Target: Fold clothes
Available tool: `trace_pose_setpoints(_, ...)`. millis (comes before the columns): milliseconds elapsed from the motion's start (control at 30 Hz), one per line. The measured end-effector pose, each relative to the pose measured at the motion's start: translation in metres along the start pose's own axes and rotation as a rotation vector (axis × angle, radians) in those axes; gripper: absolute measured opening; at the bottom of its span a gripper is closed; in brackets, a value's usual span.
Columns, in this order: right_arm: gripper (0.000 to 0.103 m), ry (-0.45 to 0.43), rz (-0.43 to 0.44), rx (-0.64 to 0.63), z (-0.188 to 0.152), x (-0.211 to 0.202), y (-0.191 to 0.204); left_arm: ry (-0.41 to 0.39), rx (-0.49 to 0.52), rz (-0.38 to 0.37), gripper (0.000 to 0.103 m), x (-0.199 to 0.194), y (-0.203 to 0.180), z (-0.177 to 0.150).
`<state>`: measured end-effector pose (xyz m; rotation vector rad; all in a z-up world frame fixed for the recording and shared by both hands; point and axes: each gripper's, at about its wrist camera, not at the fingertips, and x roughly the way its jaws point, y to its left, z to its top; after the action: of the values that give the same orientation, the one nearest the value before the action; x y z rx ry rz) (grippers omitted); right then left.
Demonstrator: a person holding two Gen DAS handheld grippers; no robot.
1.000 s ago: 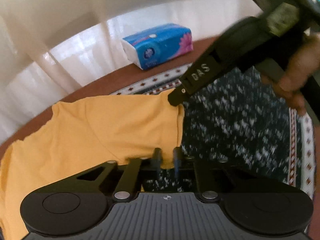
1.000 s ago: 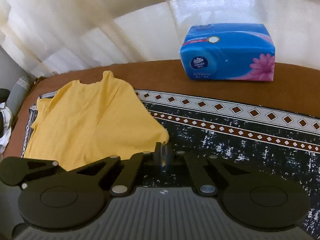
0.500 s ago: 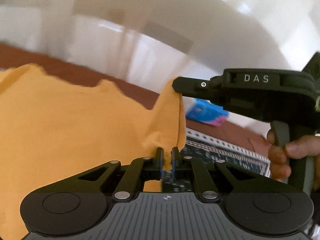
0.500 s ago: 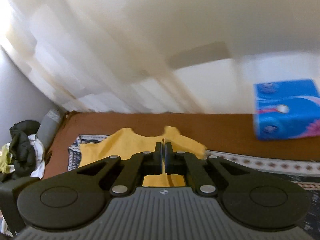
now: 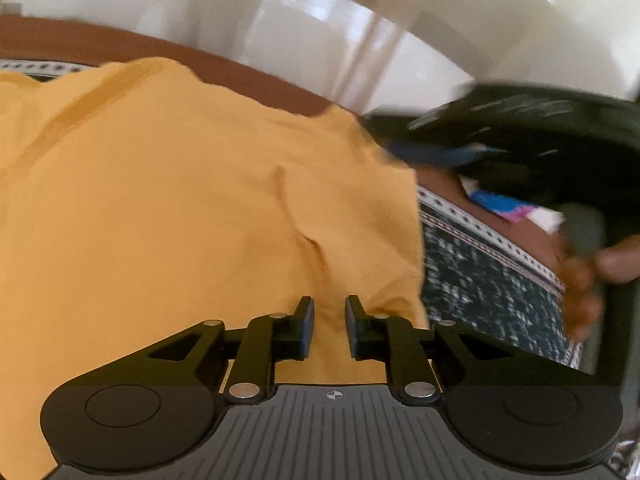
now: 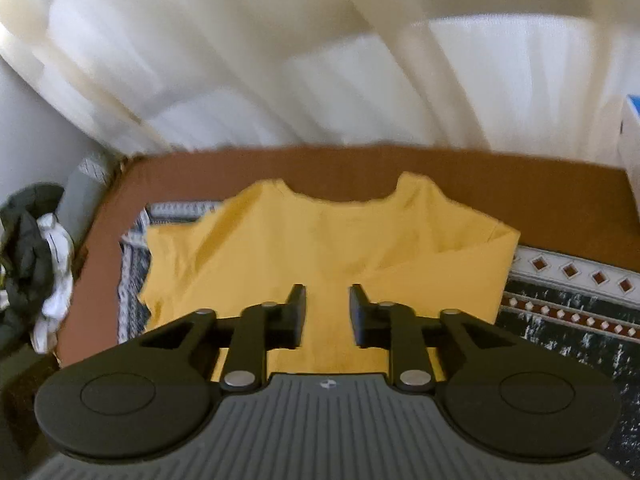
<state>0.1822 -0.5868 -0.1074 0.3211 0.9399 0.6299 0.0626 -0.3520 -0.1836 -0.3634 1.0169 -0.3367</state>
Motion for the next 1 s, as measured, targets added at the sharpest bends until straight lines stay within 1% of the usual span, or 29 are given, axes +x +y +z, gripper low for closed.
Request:
trace_pose_setpoints(33,0.036,-0.044,0.006,0.010,0.004,-0.010,-0.003,-0.003,0.004,0.003,0.032,0.001,-0.001,0.002)
trace_pose_setpoints(67,0.039,-0.076,-0.005,0.012,0.008,-0.019,-0.005,-0.006,0.008,0.006,0.032,0.002,-0.001,0.004)
trace_pose_setpoints(100,0.039,-0.094,-0.025,0.005,0.013,-0.026,-0.009,-0.008,0.012,0.008,0.034,0.004,-0.002,0.006)
trace_pose_setpoints(133,0.039,-0.102,-0.052,-0.002,0.017,-0.032,-0.015,-0.011,0.016,0.011,0.039,0.005,-0.003,0.008)
trace_pose_setpoints(167,0.039,-0.102,-0.076,0.000,0.019,-0.035,-0.022,-0.014,0.021,0.014,0.041,0.006,-0.003,0.010)
trace_pose_setpoints(200,0.039,-0.093,-0.103,0.010,0.019,-0.036,-0.030,-0.017,0.025,0.017,0.044,0.007,-0.004,0.012)
trace_pose_setpoints(333,0.041,-0.037,-0.158,0.058,0.002,-0.029,-0.060,-0.028,0.041,0.028,0.045,0.012,-0.007,0.020)
trace_pose_setpoints(467,0.041,-0.006,-0.126,0.132,-0.015,-0.017,-0.076,-0.030,0.063,0.039,0.045,0.017,-0.010,0.024)
trace_pose_setpoints(600,0.041,0.016,-0.110,0.145,-0.023,-0.004,-0.079,-0.016,0.093,0.050,0.045,0.023,-0.013,0.021)
trace_pose_setpoints(633,0.040,0.021,-0.103,0.146,-0.023,-0.001,-0.079,-0.015,0.102,0.054,0.045,0.025,-0.015,0.021)
trace_pose_setpoints(667,0.032,0.027,-0.095,0.146,-0.022,0.002,-0.079,-0.015,0.111,0.058,0.045,0.026,-0.016,0.021)
trace_pose_setpoints(700,0.019,0.028,-0.089,0.146,-0.021,0.003,-0.080,-0.014,0.119,0.057,0.045,0.027,-0.017,0.021)
trace_pose_setpoints(733,0.003,0.029,-0.083,0.146,-0.019,0.003,-0.081,-0.012,0.127,0.052,0.045,0.027,-0.018,0.021)
trace_pose_setpoints(833,0.002,-0.004,-0.125,0.162,-0.015,-0.005,-0.089,-0.017,0.154,0.054,0.045,0.029,-0.021,0.018)
trace_pose_setpoints(967,0.003,0.015,-0.160,0.145,-0.021,-0.003,-0.094,-0.025,0.188,0.066,0.045,0.029,-0.025,0.015)
trace_pose_setpoints(1000,0.006,0.012,-0.153,0.151,-0.022,-0.004,-0.094,-0.019,0.187,0.063,0.045,0.027,-0.025,0.016)
